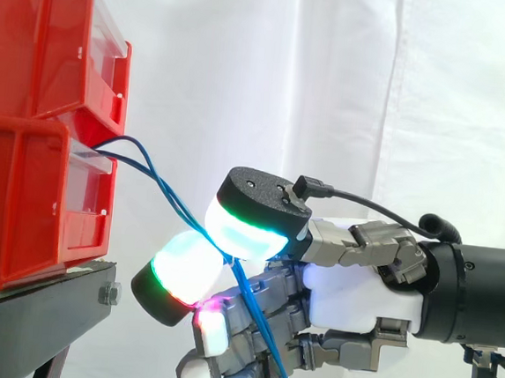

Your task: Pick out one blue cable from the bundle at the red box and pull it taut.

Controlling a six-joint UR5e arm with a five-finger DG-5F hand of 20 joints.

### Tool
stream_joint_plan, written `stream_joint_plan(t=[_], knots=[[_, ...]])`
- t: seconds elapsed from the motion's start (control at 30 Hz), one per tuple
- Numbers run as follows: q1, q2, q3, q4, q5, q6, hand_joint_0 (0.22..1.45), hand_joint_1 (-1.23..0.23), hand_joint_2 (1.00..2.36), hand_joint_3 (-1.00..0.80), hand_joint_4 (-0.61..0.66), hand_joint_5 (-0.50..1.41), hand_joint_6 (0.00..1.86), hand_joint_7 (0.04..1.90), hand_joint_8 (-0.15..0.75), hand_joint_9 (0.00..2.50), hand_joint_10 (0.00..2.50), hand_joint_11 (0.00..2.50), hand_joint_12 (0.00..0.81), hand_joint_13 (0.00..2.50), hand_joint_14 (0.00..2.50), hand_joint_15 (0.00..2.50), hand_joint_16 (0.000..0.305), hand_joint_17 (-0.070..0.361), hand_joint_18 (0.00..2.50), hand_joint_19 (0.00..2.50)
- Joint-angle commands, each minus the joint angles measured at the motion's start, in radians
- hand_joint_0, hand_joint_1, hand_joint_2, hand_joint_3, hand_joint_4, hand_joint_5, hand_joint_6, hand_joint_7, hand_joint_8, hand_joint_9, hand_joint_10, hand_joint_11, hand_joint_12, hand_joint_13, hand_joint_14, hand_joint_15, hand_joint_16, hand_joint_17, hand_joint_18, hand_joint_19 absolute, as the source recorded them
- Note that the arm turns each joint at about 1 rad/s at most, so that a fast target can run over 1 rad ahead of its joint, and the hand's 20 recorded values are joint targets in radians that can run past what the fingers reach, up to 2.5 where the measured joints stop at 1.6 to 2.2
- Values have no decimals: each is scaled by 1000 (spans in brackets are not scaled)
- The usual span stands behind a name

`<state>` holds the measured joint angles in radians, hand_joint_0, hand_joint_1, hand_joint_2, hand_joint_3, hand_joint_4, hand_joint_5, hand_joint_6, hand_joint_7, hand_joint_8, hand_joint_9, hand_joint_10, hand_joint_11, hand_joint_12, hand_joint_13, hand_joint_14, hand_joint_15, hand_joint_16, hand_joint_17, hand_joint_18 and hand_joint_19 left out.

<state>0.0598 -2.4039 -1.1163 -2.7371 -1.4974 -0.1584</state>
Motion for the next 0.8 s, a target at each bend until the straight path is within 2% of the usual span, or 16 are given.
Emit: stream_joint_plan(t=[0.0,0.1,0.33,0.5,0.77], knots=[[0,0,15,-67,-1,5,701,-814,1005,-447,-189,-160,963,905,214,1025,22,623,272,882,23,530,38,86,826,712],[0,0,23,-110,-1,7,714,-818,1003,-471,-205,-159,965,907,210,1032,20,617,271,884,22,540,38,86,830,712],[5,0,24,-124,-1,40,726,-824,1000,-500,-228,-156,967,926,211,1040,23,625,270,895,22,548,38,85,838,720],[5,0,30,-131,0,43,721,-827,1000,-500,-233,-153,967,912,210,1045,20,630,269,899,22,548,38,85,840,719],[3,0,50,-194,-1,45,712,-853,1000,-500,-229,-149,963,912,210,1051,20,615,270,907,22,554,38,85,844,725]])
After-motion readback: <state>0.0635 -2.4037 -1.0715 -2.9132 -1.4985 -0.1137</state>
